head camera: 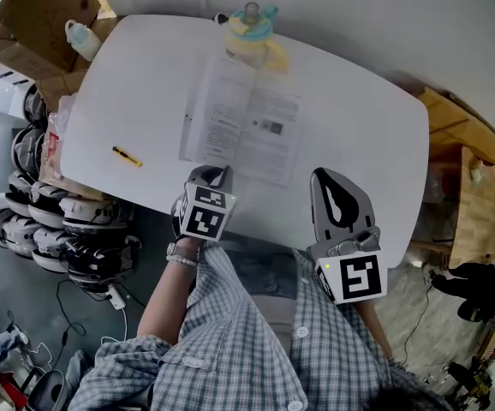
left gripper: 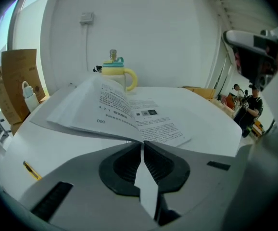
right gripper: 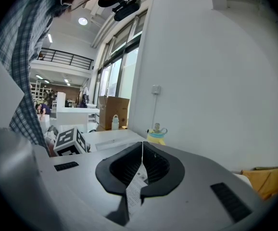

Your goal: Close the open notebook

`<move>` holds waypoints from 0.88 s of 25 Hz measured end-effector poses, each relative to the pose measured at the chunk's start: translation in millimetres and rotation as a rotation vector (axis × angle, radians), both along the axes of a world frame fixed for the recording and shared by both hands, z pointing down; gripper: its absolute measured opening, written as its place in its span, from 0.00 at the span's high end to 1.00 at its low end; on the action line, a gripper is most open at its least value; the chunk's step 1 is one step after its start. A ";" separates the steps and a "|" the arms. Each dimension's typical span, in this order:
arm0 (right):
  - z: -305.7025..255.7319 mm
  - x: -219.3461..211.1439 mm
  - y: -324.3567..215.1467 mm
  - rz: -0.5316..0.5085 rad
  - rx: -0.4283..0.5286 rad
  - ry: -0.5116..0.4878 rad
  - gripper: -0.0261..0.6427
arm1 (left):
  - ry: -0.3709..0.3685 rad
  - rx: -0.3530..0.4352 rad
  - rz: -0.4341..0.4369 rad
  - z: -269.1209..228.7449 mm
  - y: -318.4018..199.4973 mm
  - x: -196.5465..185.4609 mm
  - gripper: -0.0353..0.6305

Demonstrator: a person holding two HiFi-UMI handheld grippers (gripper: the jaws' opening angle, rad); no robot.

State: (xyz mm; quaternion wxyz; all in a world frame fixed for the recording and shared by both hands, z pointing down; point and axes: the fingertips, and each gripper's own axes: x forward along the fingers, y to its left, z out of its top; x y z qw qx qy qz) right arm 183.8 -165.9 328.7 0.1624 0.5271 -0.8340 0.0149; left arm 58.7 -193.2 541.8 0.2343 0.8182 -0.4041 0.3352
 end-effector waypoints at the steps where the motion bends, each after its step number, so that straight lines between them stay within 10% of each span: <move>1: 0.3 -0.1 0.4 0.001 -0.001 0.000 0.93 | -0.015 0.003 0.015 0.5 0.6 0.9 0.91; 6: 0.6 0.1 2.0 0.007 -0.003 0.000 0.93 | -0.135 0.032 0.135 2.6 3.5 9.1 0.91; 14: -1.5 6.9 4.4 0.029 -0.001 -0.012 0.93 | -0.116 -0.005 0.205 9.7 7.7 29.3 0.91; 22: 0.0 15.4 6.4 0.055 -0.001 -0.008 0.93 | -0.301 0.031 0.426 23.7 15.2 48.3 0.91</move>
